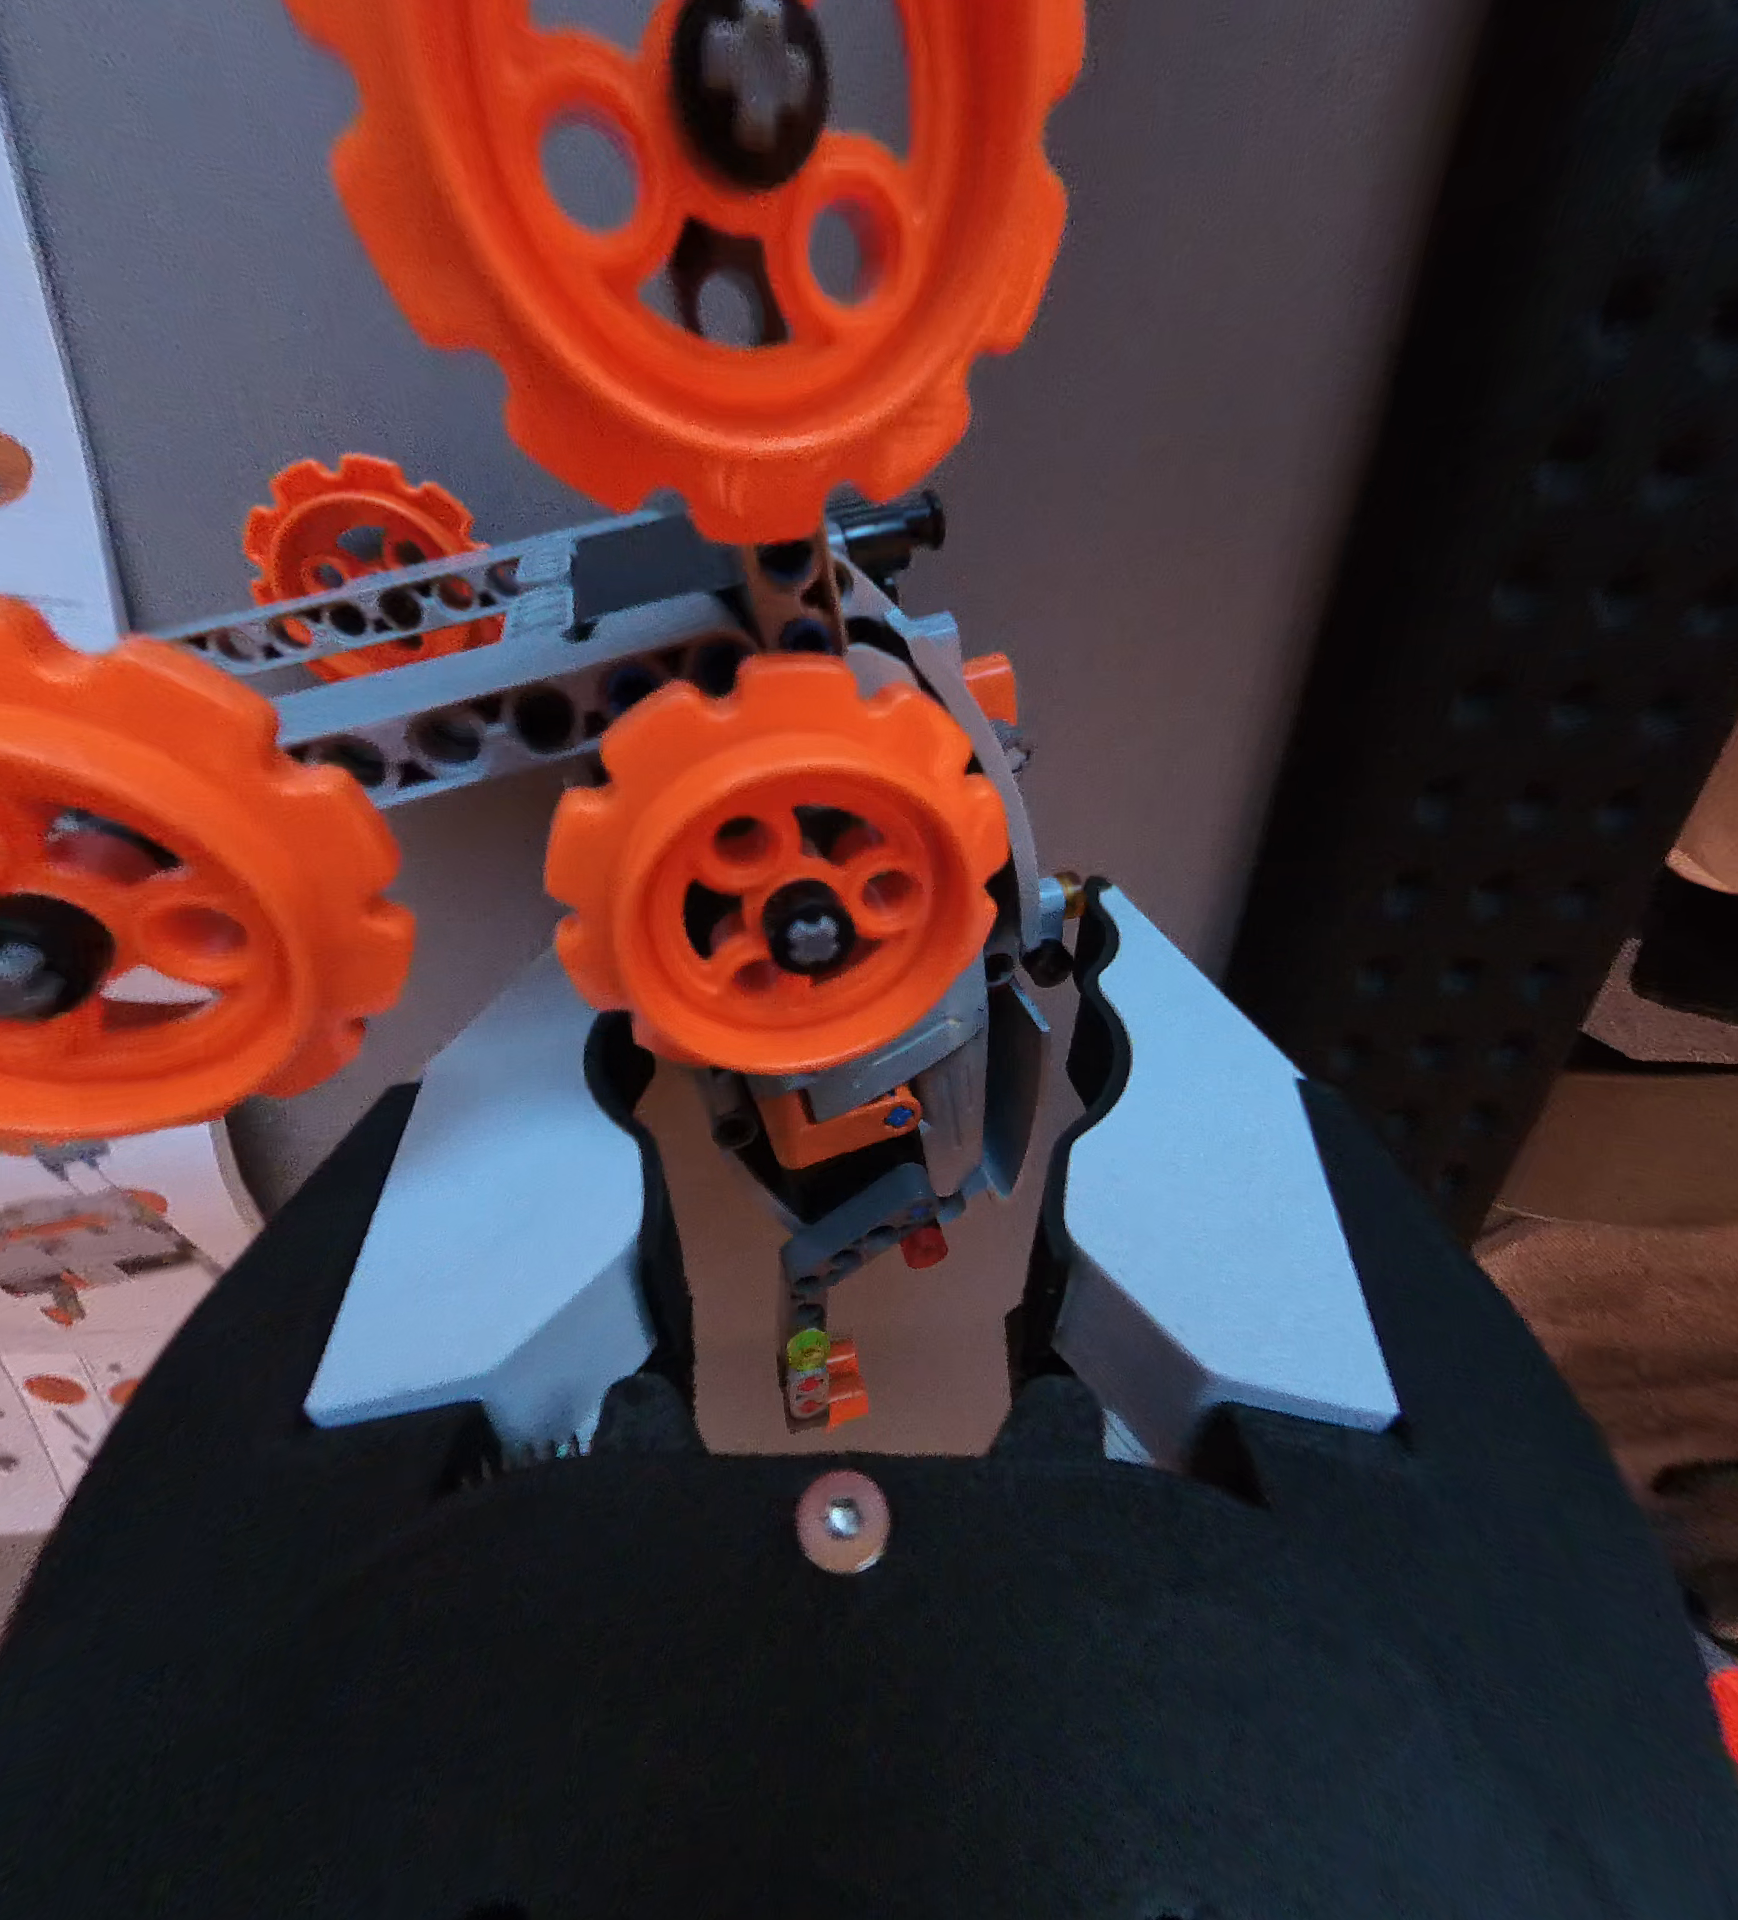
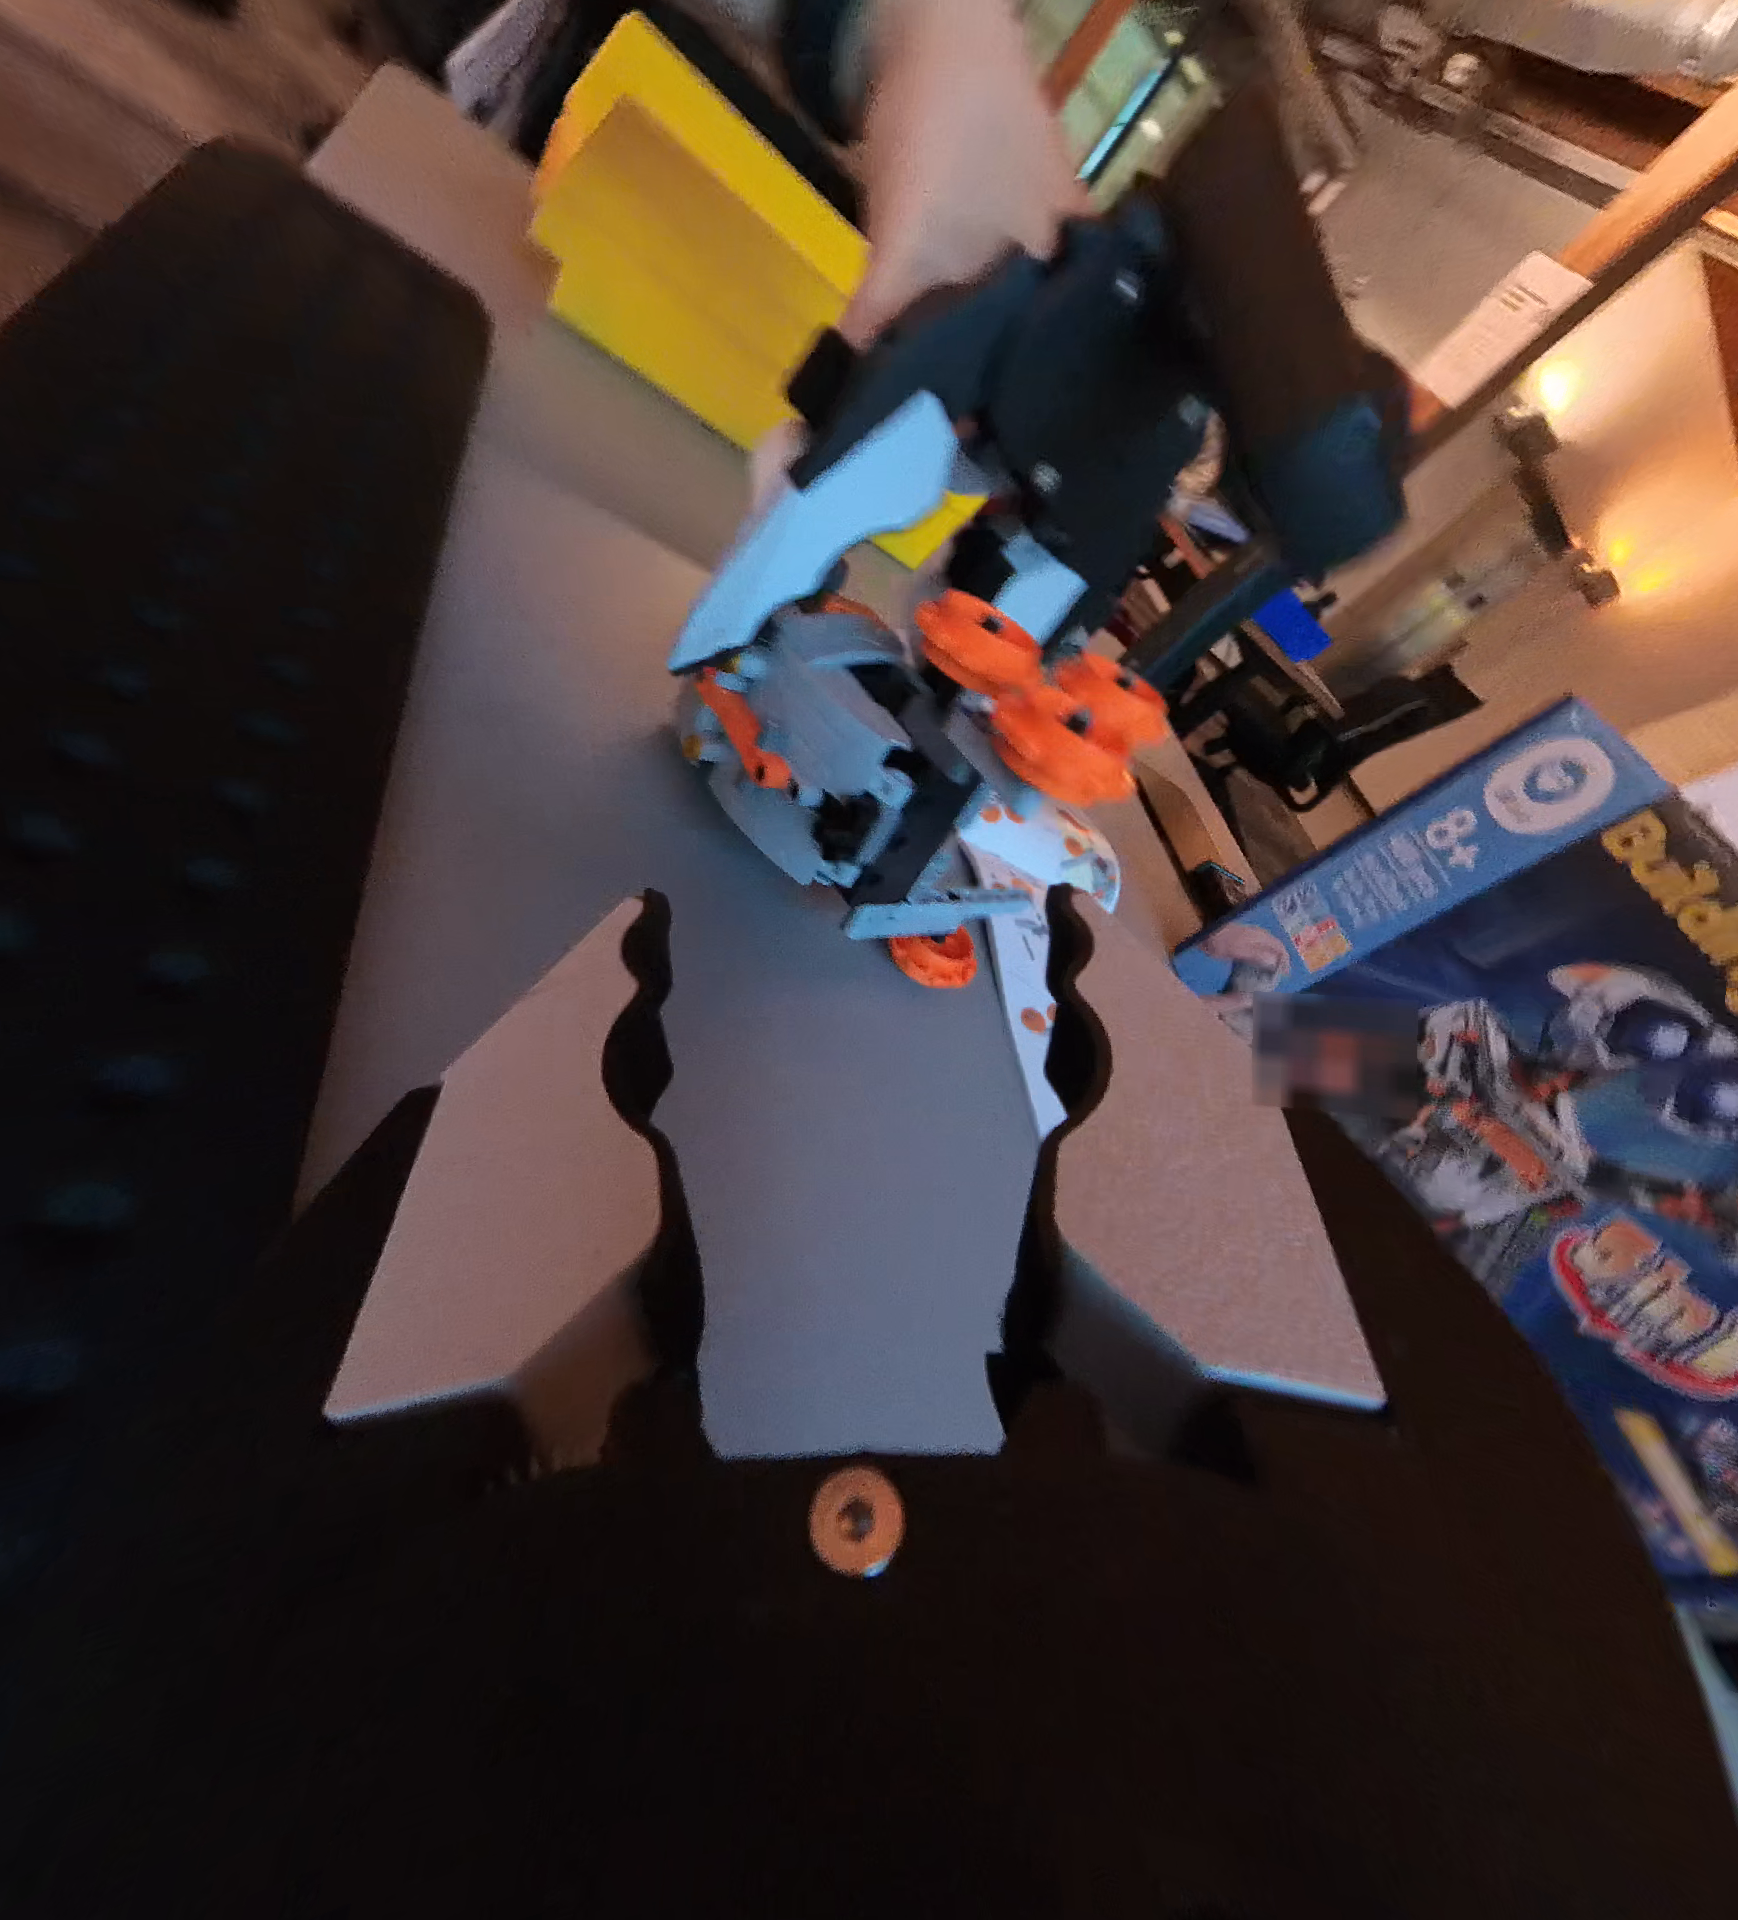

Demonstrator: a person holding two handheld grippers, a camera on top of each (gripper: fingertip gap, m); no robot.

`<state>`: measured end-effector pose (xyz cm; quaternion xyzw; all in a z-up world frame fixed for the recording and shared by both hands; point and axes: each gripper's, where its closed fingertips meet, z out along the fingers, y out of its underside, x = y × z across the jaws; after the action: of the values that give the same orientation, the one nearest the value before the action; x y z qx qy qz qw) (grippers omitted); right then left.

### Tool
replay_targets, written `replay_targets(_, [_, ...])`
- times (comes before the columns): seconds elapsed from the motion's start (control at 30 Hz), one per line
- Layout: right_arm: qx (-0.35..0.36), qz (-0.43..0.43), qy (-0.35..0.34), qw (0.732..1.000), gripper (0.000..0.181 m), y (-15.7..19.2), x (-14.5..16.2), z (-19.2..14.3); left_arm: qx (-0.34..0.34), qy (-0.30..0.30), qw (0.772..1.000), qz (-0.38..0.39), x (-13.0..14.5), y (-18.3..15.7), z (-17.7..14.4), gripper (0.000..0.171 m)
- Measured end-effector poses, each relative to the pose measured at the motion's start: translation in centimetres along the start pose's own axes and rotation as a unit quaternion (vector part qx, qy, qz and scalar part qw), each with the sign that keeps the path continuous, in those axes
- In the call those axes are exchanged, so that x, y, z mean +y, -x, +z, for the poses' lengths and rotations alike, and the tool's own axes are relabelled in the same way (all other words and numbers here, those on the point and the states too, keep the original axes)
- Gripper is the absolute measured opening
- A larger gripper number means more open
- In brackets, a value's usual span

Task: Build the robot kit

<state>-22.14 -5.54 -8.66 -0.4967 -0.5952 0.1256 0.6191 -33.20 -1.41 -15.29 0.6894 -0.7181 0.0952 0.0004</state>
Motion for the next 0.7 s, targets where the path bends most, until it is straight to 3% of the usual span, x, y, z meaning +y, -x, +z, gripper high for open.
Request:
replay_targets(0.13, [0.002, 0.09, 0.03, 0.995, 0.073, -0.7, 3.7, 0.5, -0.032, -0.033, 0.999, -0.003, 0.3, -0.2, 0.0, 0.08])
replay_targets(0.27, [-0.025, 0.154, 0.029, 0.987, 0.074, -0.6, 4.4, 0.7, -0.062, -0.148, 0.987, -0.029, -1.4, -0.5, -2.6, 0.078])
replay_targets(0.4, [-0.019, 0.128, 0.057, 0.99, 0.076, -0.2, 5.0, 0.4, -0.135, -0.247, 0.957, -0.066, 0.0, -1.6, -6.4, 0.086])
replay_targets(0.5, [0.005, 0.058, 0.052, 0.997, 0.076, -0.7, 2.5, 0.1, -0.181, -0.359, 0.908, -0.115, 2.1, -3.3, -9.1, 0.085])
replay_targets(0.57, [-0.026, 0.038, 0.065, 0.997, 0.076, 0.1, 0.4, 1.0, -0.208, -0.435, 0.863, -0.151, 3.8, -4.2, -10.4, 0.081])
replay_targets(0.7, [-0.093, 0.013, 0.171, 0.981, 0.079, 2.4, -1.9, 4.8, -0.259, -0.559, 0.763, -0.197, 6.3, -5.3, -11.9, 0.087])
